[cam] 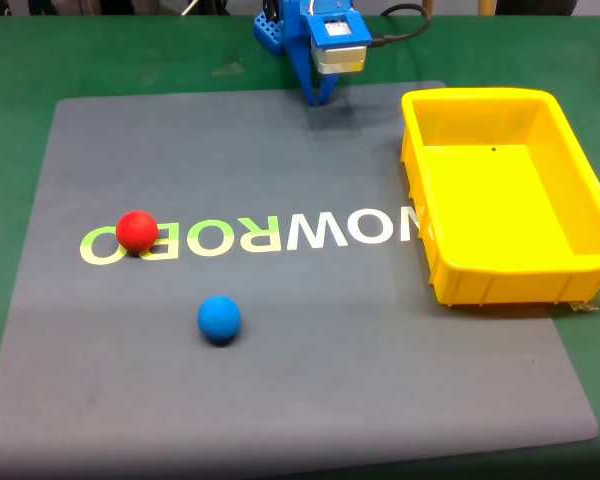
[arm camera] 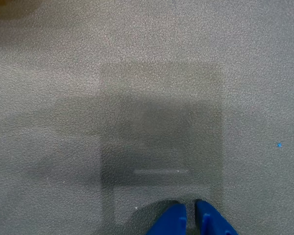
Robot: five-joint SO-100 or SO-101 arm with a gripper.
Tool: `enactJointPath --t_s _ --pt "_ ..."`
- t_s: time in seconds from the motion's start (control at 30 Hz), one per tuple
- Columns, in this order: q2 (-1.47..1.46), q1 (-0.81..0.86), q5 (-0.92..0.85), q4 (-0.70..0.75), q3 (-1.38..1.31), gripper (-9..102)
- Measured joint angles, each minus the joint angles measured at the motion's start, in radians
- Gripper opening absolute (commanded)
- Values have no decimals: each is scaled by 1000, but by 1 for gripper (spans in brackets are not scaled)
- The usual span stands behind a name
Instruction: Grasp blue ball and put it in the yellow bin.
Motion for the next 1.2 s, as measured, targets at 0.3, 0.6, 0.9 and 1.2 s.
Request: enactJointPath --t_s 0.3,0.6,0.9,1.2 --pt "0 0 0 0 0 0" --pt "0 29 -41 2 -14 25" --pt "-218 219 -196 -158 -299 33" --pt "-965 238 -161 -486 -779 33"
